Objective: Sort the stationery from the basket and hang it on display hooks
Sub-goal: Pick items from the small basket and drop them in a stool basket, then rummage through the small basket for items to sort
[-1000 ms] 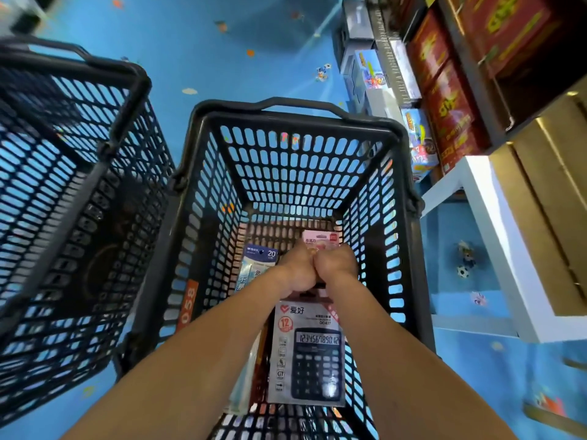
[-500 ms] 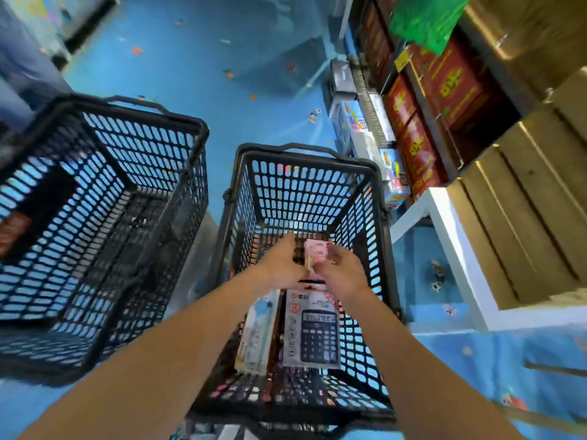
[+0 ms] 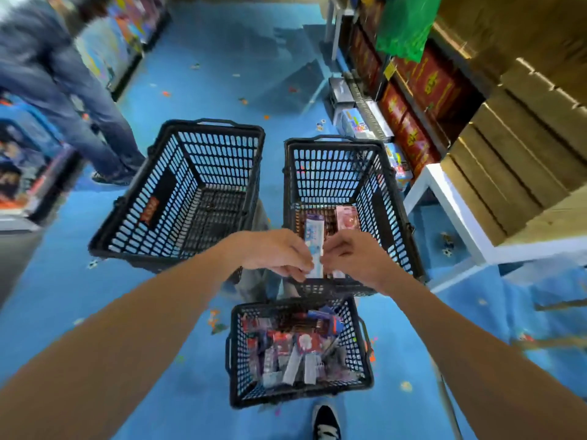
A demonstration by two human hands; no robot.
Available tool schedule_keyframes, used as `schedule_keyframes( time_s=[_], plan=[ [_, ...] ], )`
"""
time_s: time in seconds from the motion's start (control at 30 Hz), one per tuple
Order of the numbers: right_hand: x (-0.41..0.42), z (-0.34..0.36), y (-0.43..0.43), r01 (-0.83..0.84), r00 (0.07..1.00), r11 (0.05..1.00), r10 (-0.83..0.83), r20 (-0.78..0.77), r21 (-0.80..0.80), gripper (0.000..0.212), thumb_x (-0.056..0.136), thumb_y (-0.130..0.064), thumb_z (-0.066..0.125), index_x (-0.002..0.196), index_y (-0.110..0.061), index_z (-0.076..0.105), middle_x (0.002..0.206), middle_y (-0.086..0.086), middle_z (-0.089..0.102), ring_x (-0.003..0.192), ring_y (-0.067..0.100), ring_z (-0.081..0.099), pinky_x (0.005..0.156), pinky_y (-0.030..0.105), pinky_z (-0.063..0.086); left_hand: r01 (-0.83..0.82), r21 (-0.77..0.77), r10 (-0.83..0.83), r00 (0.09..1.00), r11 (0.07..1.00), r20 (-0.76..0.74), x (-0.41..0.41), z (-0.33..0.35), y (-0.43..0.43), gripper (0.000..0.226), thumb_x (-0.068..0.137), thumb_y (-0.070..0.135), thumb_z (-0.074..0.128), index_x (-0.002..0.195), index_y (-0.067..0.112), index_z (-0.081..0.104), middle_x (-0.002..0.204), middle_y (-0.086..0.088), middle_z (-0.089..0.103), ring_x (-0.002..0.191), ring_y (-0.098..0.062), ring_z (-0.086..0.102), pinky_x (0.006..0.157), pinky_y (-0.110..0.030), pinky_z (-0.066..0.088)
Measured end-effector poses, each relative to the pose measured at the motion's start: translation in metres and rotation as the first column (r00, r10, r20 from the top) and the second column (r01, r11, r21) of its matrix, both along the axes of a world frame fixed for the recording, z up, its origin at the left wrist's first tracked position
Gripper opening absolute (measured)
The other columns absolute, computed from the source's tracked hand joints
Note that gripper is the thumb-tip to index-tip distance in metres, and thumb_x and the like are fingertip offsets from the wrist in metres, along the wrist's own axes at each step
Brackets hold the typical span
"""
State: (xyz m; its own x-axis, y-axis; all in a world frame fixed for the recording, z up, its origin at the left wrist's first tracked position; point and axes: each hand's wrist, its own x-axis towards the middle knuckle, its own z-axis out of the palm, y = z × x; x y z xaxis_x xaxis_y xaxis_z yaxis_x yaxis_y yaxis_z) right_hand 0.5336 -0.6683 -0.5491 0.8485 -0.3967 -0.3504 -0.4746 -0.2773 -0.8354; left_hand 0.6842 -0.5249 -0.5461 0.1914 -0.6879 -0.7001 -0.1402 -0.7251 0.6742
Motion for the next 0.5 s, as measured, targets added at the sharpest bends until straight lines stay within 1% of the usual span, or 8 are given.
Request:
schedule_keyframes(
  time_s=[0.07, 0.13, 0.2, 0.27, 0.33, 0.4, 0.43, 0.5],
  plan=[
    [-0.015, -0.002, 0.022, -0.082, 0.994, 0.995, 0.086, -0.068, 0.064, 0.020, 0.084, 0.001, 0.078, 0.100, 0.007, 0.066, 0.078, 0.021, 0.071, 0.066, 0.021, 0.069, 0.065, 0.031, 0.056, 0.130, 0.116, -0.127, 0.991, 0.985, -0.032, -0.011, 0.001, 0.021, 0.020, 0.102, 0.024, 0.065, 0.113, 0.008, 0.069, 0.111, -0.009, 0.077, 0.106, -0.017, 0.074, 0.092, -0.028, 0.055],
    [-0.028, -0.013, 0.042, -0.173, 0.966, 0.976, 0.194, -0.170, 0.129, 0.018, 0.088, 0.002, 0.074, 0.102, 0.009, 0.067, 0.083, 0.024, 0.070, 0.069, 0.023, 0.069, 0.062, 0.026, 0.054, 0.206, 0.218, -0.195, 0.978, 0.954, -0.072, -0.024, -0.012, 0.039, 0.019, 0.102, 0.026, 0.065, 0.113, 0.010, 0.067, 0.116, -0.009, 0.075, 0.106, -0.019, 0.074, 0.095, -0.030, 0.054],
    [-0.039, -0.036, 0.061, -0.278, 0.909, 0.949, 0.311, -0.277, 0.151, 0.016, 0.089, -0.002, 0.073, 0.103, 0.007, 0.071, 0.087, 0.018, 0.071, 0.075, 0.024, 0.067, 0.067, 0.028, 0.052, 0.230, 0.291, -0.223, 0.973, 0.929, -0.058, -0.037, -0.034, 0.057, 0.024, 0.101, 0.027, 0.066, 0.117, 0.009, 0.066, 0.117, -0.008, 0.075, 0.107, -0.020, 0.073, 0.096, -0.031, 0.055],
    [-0.050, -0.069, 0.076, -0.335, 0.863, 0.927, 0.373, -0.340, 0.169, 0.016, 0.088, -0.009, 0.075, 0.100, 0.001, 0.074, 0.088, 0.016, 0.072, 0.077, 0.023, 0.065, 0.073, 0.031, 0.053, 0.221, 0.320, -0.232, 0.973, 0.921, -0.001, -0.048, -0.064, 0.070, 0.027, 0.099, 0.028, 0.068, 0.118, 0.008, 0.067, 0.107, -0.003, 0.073, 0.098, -0.017, 0.072, 0.081, -0.025, 0.055],
    [-0.060, -0.111, 0.088, -0.345, 0.844, 0.927, 0.374, -0.384, 0.144, 0.012, 0.083, -0.024, 0.078, 0.087, -0.012, 0.079, 0.083, 0.012, 0.072, 0.077, 0.024, 0.068, 0.076, 0.033, 0.058, 0.174, 0.324, -0.207, 0.976, 0.930, 0.069, -0.058, -0.104, 0.080, 0.023, 0.095, 0.029, 0.071, 0.105, 0.009, 0.071, 0.091, -0.002, 0.070, 0.083, -0.015, 0.067, 0.069, -0.022, 0.049],
    [-0.069, -0.164, 0.095, -0.306, 0.844, 0.944, 0.328, -0.425, 0.122, 0.018, 0.071, -0.037, 0.074, 0.072, -0.019, 0.074, 0.075, 0.006, 0.067, 0.075, 0.024, 0.067, 0.081, 0.043, 0.060, 0.135, 0.331, -0.195, 0.969, 0.934, 0.154, -0.069, -0.151, 0.087, 0.022, 0.092, 0.030, 0.071, 0.079, 0.013, 0.066, 0.079, -0.004, 0.063, 0.075, -0.020, 0.059, 0.065, -0.026, 0.044],
    [-0.073, -0.189, 0.099, -0.288, 0.840, 0.951, 0.308, -0.447, 0.114, 0.017, 0.073, -0.036, 0.072, 0.075, -0.019, 0.071, 0.078, 0.005, 0.066, 0.077, 0.023, 0.064, 0.084, 0.044, 0.059, 0.117, 0.345, -0.197, 0.959, 0.931, 0.206, -0.076, -0.177, 0.090, 0.028, 0.092, 0.030, 0.069, 0.071, 0.015, 0.060, 0.075, -0.005, 0.059, 0.074, -0.022, 0.055, 0.064, -0.028, 0.041],
    [-0.083, -0.241, 0.107, -0.306, 0.815, 0.950, 0.297, -0.498, 0.066, 0.011, 0.089, -0.027, 0.066, 0.088, -0.017, 0.069, 0.091, 0.006, 0.067, 0.087, 0.023, 0.062, 0.090, 0.036, 0.056, 0.076, 0.364, -0.188, 0.941, 0.928, 0.283, -0.091, -0.229, 0.096, 0.031, 0.095, 0.027, 0.062, 0.070, 0.010, 0.054, 0.074, -0.012, 0.054, 0.072, -0.024, 0.052, 0.059, -0.032, 0.040]
  ],
)
